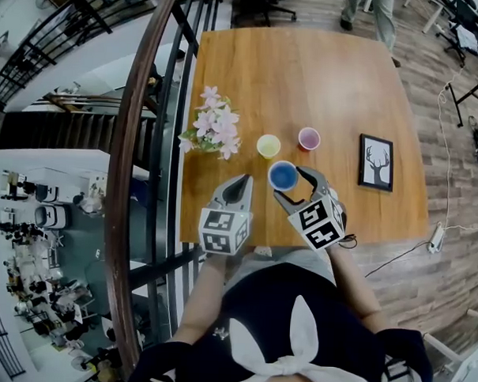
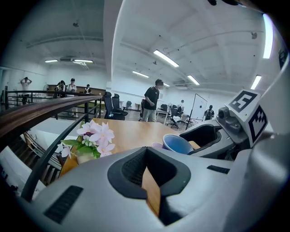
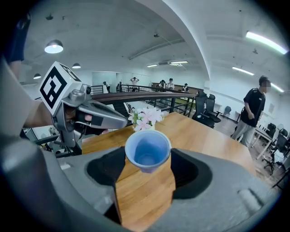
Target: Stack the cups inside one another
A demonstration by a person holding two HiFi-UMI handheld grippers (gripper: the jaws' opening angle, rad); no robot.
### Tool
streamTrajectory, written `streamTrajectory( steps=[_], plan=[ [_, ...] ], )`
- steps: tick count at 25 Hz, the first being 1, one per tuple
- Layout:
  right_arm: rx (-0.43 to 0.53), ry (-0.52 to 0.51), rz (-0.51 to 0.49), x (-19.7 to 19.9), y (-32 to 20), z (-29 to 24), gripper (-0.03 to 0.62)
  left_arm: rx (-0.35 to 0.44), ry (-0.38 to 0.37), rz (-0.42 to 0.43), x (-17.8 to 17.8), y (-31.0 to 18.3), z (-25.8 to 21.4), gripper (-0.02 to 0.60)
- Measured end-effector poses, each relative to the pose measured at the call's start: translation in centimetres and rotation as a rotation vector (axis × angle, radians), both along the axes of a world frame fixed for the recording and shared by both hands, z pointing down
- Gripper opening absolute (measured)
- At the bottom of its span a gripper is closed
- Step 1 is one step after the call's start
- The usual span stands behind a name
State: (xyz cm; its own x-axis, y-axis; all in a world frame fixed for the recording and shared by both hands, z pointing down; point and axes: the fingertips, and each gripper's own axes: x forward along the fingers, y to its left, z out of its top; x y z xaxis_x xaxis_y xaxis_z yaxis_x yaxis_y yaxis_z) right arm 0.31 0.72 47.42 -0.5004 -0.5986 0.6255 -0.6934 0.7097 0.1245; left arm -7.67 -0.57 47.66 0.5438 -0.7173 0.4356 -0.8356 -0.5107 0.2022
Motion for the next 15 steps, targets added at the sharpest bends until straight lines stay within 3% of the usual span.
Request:
streamTrajectory(
  steps=[15],
  plan=[
    [0.067,-0.039,0.002,1.3,-1.8,-2.6,0.310,0.033,-0.014,-0.027,-0.3,-1.7,-1.0,0.017]
  ],
)
